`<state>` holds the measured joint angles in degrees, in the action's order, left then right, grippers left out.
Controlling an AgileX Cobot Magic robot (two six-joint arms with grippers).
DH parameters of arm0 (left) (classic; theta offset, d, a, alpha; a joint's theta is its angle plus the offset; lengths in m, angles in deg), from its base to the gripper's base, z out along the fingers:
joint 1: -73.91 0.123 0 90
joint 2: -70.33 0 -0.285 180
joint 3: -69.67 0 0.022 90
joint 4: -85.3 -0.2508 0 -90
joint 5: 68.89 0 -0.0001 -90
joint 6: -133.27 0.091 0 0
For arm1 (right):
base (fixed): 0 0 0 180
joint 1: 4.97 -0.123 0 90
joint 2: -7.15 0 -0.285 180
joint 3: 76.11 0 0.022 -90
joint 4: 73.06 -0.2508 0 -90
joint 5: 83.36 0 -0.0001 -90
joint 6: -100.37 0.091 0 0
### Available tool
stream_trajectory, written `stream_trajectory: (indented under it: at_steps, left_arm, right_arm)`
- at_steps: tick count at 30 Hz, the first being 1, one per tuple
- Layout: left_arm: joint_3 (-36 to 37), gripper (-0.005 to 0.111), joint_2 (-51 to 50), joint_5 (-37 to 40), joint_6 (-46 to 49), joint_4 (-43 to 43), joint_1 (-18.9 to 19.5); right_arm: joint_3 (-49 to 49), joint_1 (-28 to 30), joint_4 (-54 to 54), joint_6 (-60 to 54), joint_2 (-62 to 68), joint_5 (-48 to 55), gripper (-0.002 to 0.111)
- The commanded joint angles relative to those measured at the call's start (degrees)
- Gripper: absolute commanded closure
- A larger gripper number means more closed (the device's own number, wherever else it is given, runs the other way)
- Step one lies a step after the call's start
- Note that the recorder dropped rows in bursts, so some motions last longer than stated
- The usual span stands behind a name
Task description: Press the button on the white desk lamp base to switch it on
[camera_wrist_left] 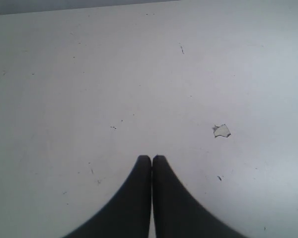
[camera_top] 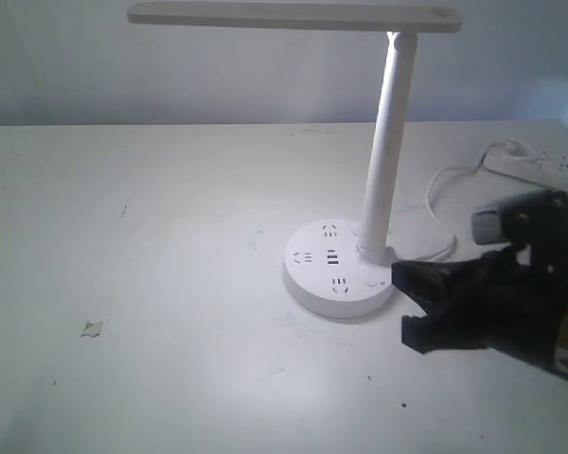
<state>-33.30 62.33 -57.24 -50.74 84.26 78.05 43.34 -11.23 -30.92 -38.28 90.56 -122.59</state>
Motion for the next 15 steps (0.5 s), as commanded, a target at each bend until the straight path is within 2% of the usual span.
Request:
stream_trajectory:
  at_steps: [1,3,4,5,9,14,15]
  left_arm:
    - [0.2,0.107,0.2,-0.1,-0.1,0.1,-0.3]
    - [0.2,0.107,0.2,-0.1,-0.1,0.1,-0.3]
    - [0.2,0.107,0.2,-0.1,-0.1,0.1,-0.3]
    - [0.2,0.107,0.2,-0.1,-0.1,0.1,-0.3]
    - [0.2,0.107,0.2,-0.1,-0.1,0.1,-0.3]
    - [0.2,0.107,0.2,-0.1,-0.1,0.1,-0.3]
    - [0.2,0.107,0.2,-0.1,-0.1,0.1,-0.3]
  right_arm:
    - [-9.1,0.0,-7.6,-4.3,-13.6,0.5,0.108]
    - [-16.7,0.0,-18.2,-10.2,-27.6,0.5,0.108]
    - [-16.7,0.0,-20.3,-11.7,-30.5,0.5,0.108]
    - [-16.7,0.0,-21.3,-12.6,-37.8,8.2,0.108]
    - [-16.7,0.0,-21.3,-12.5,-55.6,18.1,0.108]
    - [-16.7,0.0,-21.4,-11.4,-75.6,20.1,0.108]
    - [-16.7,0.0,-21.9,-11.3,-75.6,19.3,0.108]
